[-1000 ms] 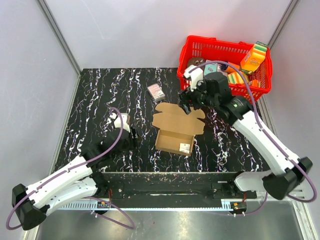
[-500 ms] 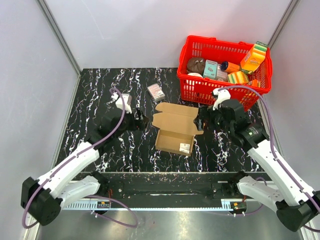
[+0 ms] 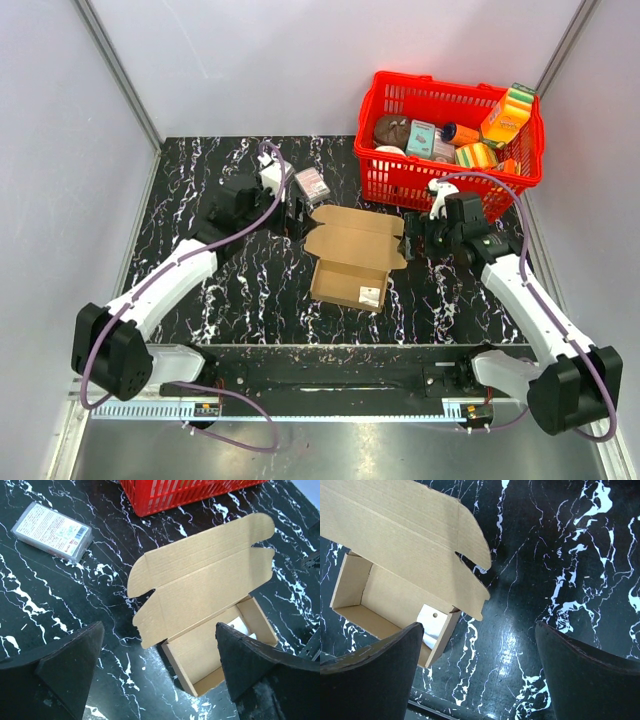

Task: Fold the paper box

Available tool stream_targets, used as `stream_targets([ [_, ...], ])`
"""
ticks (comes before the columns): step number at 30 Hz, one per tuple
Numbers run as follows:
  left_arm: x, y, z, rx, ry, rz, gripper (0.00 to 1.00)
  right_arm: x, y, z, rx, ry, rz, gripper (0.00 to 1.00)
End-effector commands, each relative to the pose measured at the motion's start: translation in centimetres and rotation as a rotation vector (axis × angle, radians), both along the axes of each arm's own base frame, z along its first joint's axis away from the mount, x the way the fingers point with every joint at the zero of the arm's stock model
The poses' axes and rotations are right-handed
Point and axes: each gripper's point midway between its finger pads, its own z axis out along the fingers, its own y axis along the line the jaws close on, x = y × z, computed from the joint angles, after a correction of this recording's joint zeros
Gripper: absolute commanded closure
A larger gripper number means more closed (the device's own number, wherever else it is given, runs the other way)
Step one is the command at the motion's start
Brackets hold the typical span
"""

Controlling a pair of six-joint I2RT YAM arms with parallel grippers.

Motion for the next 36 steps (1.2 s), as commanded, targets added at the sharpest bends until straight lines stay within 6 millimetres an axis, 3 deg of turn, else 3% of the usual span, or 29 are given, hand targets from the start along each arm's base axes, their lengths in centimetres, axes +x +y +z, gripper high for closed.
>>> stream_targets([
  [1, 0.2, -0.3, 0.0, 0.002, -0.012, -0.126, 0.01, 1.6, 1.0, 1.9, 0.044, -0.066, 0.075, 0.02],
  [8, 0.0, 0.1, -2.9, 0.087, 0.072, -0.252, 0.01, 2.3, 1.5, 1.2, 0.056, -0.041, 0.105, 0.02],
  [9, 0.7, 0.3, -2.3, 0.105, 0.049, -0.254, 0.01, 2.4, 1.4, 1.0, 0.054, -0.036, 0.103, 0.02],
  [14, 2.2, 0.4, -3.3, 0.152, 0.090, -0.258, 0.01, 2.6, 1.2, 0.7, 0.037, -0.037, 0.100, 0.02],
  [36, 4.4, -1.4, -6.9, 0.062, 0.211, -0.263, 0.01, 4.4, 1.9, -0.8, 0.084, -0.016, 0.154, 0.23],
])
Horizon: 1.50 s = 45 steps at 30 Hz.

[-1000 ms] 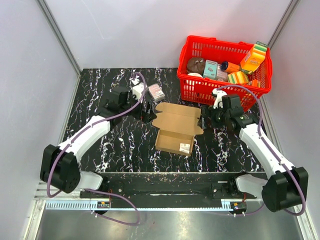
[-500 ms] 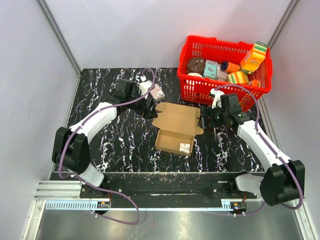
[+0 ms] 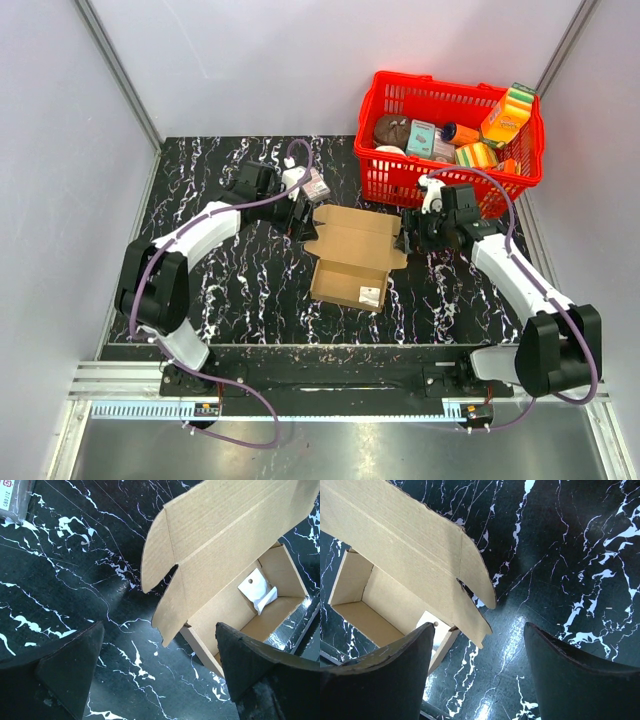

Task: Fold the paper box

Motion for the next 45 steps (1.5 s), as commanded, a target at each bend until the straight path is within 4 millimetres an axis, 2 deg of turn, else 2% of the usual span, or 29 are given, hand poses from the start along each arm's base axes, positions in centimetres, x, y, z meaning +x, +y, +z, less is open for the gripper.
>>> stream_targets([
  [1, 2.0, -1.2, 1.9, -0.068, -0.055, -0.008, 0.01, 1.7, 0.7, 1.8, 0.037, -0.069, 0.022, 0.24],
  [8, 2.7, -1.7, 1.5, -0.081, -0.045, -0.010, 0.01, 2.0, 0.7, 1.1, 0.038, -0.061, 0.028, 0.25],
  [16, 2.5, -2.3, 1.0, -0.110, -0.013, -0.024, 0.02, 2.5, 1.0, 0.1, 0.043, -0.039, 0.036, 0.27],
  [24, 2.3, -2.7, 0.7, -0.126, 0.015, -0.030, 0.13, 2.6, 1.2, -0.2, 0.054, -0.038, 0.043, 0.30],
  [31, 1.8, -3.1, 0.7, -0.139, 0.032, -0.047, 0.16, 2.6, 1.4, -0.6, 0.061, -0.031, 0.053, 0.32],
  [45, 0.5, -3.8, 0.7, -0.122, 0.046, -0.052, 0.21, 1.6, 2.7, -0.7, 0.131, 0.023, 0.107, 0.49],
])
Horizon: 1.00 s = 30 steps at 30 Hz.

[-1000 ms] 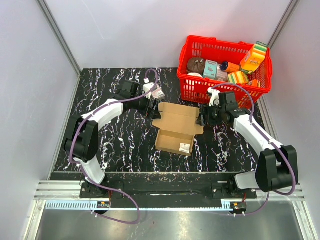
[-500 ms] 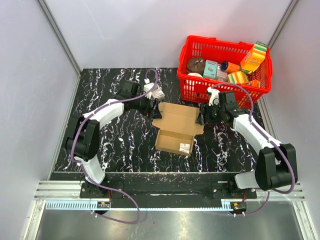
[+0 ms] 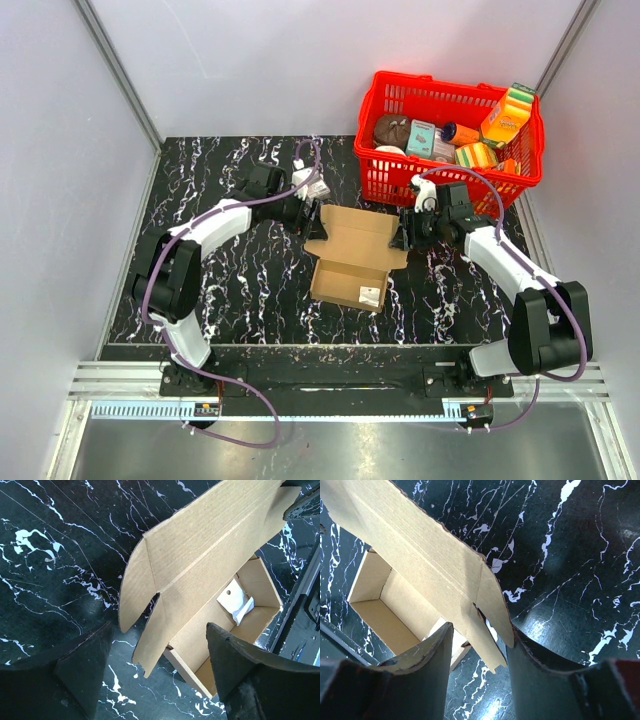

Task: Fold the paper box

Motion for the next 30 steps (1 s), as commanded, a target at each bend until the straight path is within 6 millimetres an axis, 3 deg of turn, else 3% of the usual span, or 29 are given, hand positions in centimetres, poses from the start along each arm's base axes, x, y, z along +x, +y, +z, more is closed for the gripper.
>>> stream_targets([
  [1, 0.3, -0.9, 2.0, -0.027, -0.059, -0.021, 0.21, 0.3, 0.5, 1.3, 0.032, -0.015, 0.022, 0.50],
  [15, -0.2, -0.4, 2.0, 0.066, -0.068, 0.012, 0.35, -0.9, 0.5, 2.1, 0.033, 0.013, 0.043, 0.68],
  [30, -1.0, -0.1, 5.1, 0.085, -0.130, 0.063, 0.41, -1.7, -0.2, 3.8, 0.022, -0.029, 0.003, 0.78],
])
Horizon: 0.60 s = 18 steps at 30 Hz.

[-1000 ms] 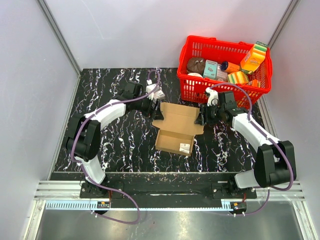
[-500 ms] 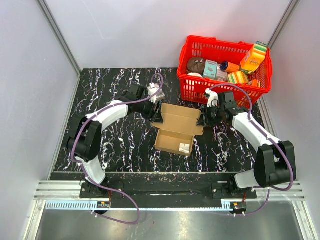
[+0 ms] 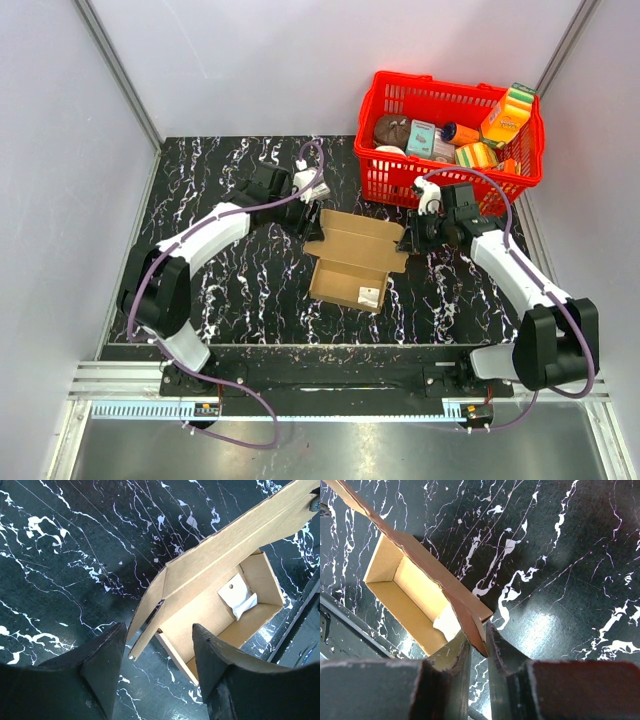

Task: Fold the paper box

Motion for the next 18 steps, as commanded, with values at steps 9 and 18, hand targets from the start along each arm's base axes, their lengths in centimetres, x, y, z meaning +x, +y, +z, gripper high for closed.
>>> stream_targets([
  [9, -0.7, -0.8, 3.0, 0.006, -0.090, 0.010, 0.43, 0.0, -0.1, 2.3, 0.031, -0.063, -0.034, 0.82],
  [18, -0.9, -0.2, 2.1, 0.057, -0.088, 0.037, 0.46, -0.6, 0.3, 1.7, 0.054, -0.049, -0.051, 0.84],
])
